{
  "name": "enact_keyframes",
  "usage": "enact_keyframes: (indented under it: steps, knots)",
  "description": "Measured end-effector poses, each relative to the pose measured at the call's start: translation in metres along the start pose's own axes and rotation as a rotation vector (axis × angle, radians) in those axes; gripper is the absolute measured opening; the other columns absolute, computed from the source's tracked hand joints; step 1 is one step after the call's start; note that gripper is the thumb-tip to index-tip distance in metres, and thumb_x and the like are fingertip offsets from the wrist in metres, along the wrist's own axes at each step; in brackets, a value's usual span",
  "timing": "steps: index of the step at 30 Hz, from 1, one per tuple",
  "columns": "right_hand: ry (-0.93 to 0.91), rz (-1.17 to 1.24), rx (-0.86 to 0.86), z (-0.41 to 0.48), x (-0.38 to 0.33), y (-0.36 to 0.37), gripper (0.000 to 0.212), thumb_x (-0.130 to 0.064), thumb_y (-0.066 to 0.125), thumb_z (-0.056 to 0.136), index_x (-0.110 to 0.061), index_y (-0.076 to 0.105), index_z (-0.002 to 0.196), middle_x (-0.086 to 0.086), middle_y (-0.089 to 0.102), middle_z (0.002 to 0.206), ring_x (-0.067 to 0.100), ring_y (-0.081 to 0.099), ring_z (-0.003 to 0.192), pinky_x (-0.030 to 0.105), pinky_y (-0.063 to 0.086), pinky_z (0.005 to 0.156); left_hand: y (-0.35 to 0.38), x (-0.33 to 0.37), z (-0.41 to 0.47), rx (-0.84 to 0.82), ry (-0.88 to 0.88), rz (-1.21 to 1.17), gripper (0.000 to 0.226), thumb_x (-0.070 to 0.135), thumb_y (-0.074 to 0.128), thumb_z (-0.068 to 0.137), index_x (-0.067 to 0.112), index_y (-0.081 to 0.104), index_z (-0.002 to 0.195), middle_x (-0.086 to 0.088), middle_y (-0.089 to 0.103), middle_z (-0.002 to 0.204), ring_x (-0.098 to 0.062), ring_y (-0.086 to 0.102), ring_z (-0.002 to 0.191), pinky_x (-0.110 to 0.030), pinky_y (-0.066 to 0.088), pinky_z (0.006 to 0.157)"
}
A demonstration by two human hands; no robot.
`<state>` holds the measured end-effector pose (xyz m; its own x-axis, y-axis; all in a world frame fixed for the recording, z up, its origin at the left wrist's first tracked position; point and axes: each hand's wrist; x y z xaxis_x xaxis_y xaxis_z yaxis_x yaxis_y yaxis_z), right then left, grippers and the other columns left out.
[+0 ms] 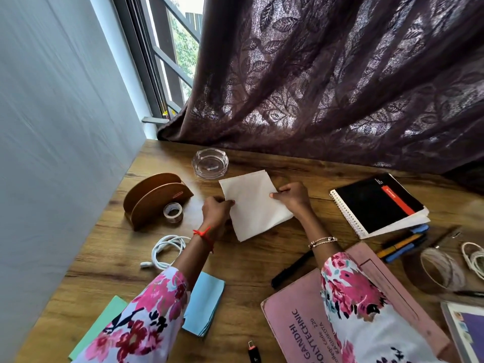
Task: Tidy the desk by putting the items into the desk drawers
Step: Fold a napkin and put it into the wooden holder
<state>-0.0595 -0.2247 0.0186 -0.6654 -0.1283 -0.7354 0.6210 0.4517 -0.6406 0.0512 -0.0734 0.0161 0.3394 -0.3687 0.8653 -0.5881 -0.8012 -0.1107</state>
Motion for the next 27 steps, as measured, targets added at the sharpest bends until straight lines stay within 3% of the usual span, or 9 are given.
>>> enact_keyframes:
  steps: [2, 4, 6, 9, 12, 13, 16, 22, 27]
  knots:
    - [-0.023, 0.069, 0.022, -0.002, 0.004, -0.001, 0.031, -0.024, 0.075, 0.075, 0.004, 0.068, 0.087, 0.017, 0.071, 0.093, 0.027, 0.065, 0.084, 0.030, 0.044, 0.068, -0.003, 0.003, -0.002, -0.052, 0.011, -0.024, 0.019, 0.008, 0.055, 0.088, -0.006, 0.059, 0.100, -0.016, 0.058, 0.083, -0.022, 0.054, 0.063, -0.035, 0.050, 0.049]
    - [-0.034, 0.118, 0.028, -0.004, 0.009, -0.003, 0.039, -0.031, 0.069, 0.080, 0.007, 0.067, 0.074, 0.018, 0.068, 0.072, 0.026, 0.060, 0.065, 0.027, 0.039, 0.061, -0.006, 0.006, -0.004, -0.072, 0.017, -0.077, 0.016, 0.004, 0.053, 0.088, -0.009, 0.059, 0.097, -0.009, 0.057, 0.061, -0.016, 0.050, 0.042, -0.023, 0.042, 0.042]
    - [-0.017, 0.155, 0.005, -0.006, 0.012, -0.006, 0.050, -0.038, 0.065, 0.082, 0.010, 0.062, 0.068, 0.013, 0.057, 0.057, 0.022, 0.050, 0.053, 0.027, 0.035, 0.057, -0.008, 0.010, -0.005, -0.075, -0.005, -0.179, 0.008, -0.001, 0.052, 0.088, -0.002, 0.059, 0.085, -0.006, 0.059, 0.059, -0.013, 0.053, 0.044, -0.016, 0.039, 0.035]
    - [0.010, 0.208, -0.043, -0.006, 0.015, -0.011, 0.057, -0.043, 0.062, 0.083, 0.014, 0.063, 0.078, 0.014, 0.055, 0.065, 0.022, 0.050, 0.057, 0.032, 0.041, 0.058, -0.008, 0.014, -0.005, -0.090, -0.038, -0.331, 0.016, -0.004, 0.050, 0.088, 0.005, 0.057, 0.077, -0.007, 0.061, 0.068, -0.017, 0.059, 0.057, -0.018, 0.046, 0.037]
    - [0.058, 0.281, -0.097, -0.008, 0.015, -0.014, 0.050, -0.046, 0.063, 0.081, 0.003, 0.065, 0.078, 0.011, 0.061, 0.067, 0.018, 0.054, 0.050, 0.027, 0.049, 0.049, -0.008, 0.016, -0.008, -0.098, -0.059, -0.415, 0.017, -0.005, 0.048, 0.089, 0.005, 0.052, 0.075, 0.002, 0.056, 0.047, -0.006, 0.055, 0.038, -0.016, 0.042, 0.034]
    - [0.086, 0.306, -0.125, -0.009, 0.013, -0.016, 0.047, -0.048, 0.064, 0.080, -0.001, 0.064, 0.077, 0.010, 0.061, 0.066, 0.017, 0.055, 0.049, 0.026, 0.050, 0.047, -0.008, 0.017, -0.009, -0.097, -0.062, -0.429, 0.015, -0.005, 0.048, 0.089, 0.004, 0.053, 0.078, 0.001, 0.056, 0.048, -0.006, 0.056, 0.039, -0.016, 0.043, 0.035]
    - [0.198, 0.311, -0.252, -0.014, 0.008, -0.022, 0.052, -0.053, 0.064, 0.077, -0.002, 0.061, 0.083, 0.011, 0.062, 0.069, 0.021, 0.060, 0.053, 0.029, 0.055, 0.050, -0.008, 0.019, -0.013, -0.103, -0.076, -0.464, 0.006, -0.001, 0.049, 0.090, 0.003, 0.054, 0.090, -0.006, 0.057, 0.071, -0.014, 0.057, 0.058, -0.020, 0.046, 0.041]
    - [0.433, 0.343, -0.681, -0.022, 0.000, -0.032, 0.080, -0.071, 0.055, 0.070, 0.001, 0.056, 0.105, 0.021, 0.068, 0.089, 0.032, 0.070, 0.076, 0.039, 0.059, 0.064, -0.007, 0.035, -0.024, -0.218, -0.079, -0.631, 0.013, 0.000, 0.045, 0.092, 0.001, 0.049, 0.104, -0.010, 0.056, 0.082, -0.017, 0.057, 0.072, -0.030, 0.056, 0.062]
    - [0.492, 0.527, -0.895, -0.025, -0.003, -0.028, 0.102, -0.074, 0.062, 0.051, 0.002, 0.050, 0.119, 0.025, 0.065, 0.103, 0.038, 0.067, 0.093, 0.046, 0.058, 0.074, -0.008, 0.044, -0.034, -0.288, -0.060, -0.713, 0.008, 0.002, 0.044, 0.092, 0.004, 0.052, 0.094, -0.010, 0.057, 0.086, -0.018, 0.057, 0.079, -0.030, 0.056, 0.070]
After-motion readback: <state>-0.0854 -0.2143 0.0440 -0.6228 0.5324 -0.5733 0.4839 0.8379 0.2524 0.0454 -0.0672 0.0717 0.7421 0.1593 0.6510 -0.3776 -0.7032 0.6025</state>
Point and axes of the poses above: each hand's wrist, its own z-axis towards the middle knuckle, its own y-axis out of the palm, x = y × z
